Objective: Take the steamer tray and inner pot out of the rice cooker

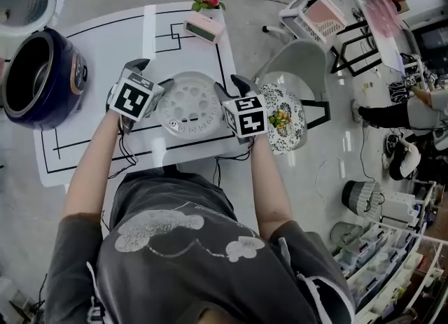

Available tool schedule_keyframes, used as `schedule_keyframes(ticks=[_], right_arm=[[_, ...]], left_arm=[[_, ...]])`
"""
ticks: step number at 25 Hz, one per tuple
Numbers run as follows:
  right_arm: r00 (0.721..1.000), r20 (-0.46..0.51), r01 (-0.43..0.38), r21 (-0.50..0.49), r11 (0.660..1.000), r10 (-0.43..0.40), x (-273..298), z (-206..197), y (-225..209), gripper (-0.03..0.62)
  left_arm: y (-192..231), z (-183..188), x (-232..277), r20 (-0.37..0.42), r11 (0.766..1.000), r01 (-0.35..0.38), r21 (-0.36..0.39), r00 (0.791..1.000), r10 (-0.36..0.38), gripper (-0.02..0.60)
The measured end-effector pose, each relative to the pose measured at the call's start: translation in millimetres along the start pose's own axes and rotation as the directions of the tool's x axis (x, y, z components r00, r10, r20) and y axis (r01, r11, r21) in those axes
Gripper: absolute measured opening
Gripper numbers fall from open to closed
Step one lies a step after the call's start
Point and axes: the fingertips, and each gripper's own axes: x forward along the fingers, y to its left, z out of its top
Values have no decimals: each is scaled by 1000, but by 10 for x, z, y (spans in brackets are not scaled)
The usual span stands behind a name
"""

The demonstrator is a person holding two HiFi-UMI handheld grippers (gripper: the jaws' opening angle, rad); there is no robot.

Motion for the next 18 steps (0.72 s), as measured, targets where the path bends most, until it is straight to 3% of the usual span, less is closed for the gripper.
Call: schedule_keyframes(ticks=[7, 11, 14, 18], right_arm=[[980, 191, -39, -46, 998, 47, -248, 896, 295, 213], [963, 247, -89, -72, 993, 105, -236, 1251, 588, 213], [935, 322, -135, -68, 988, 150, -214, 1566, 894, 214], [878, 412, -220, -106, 970, 244, -123, 2000, 1500, 239]], left_arm=[[277, 259, -640, 101, 986, -164, 25, 982, 161, 353], [497, 249, -1015, 147, 975, -224, -10, 964, 223, 353], [714, 263, -1313, 203, 957, -289, -36, 935, 290, 353], [974, 239, -1781, 279, 921, -384, -65, 879, 386, 353]])
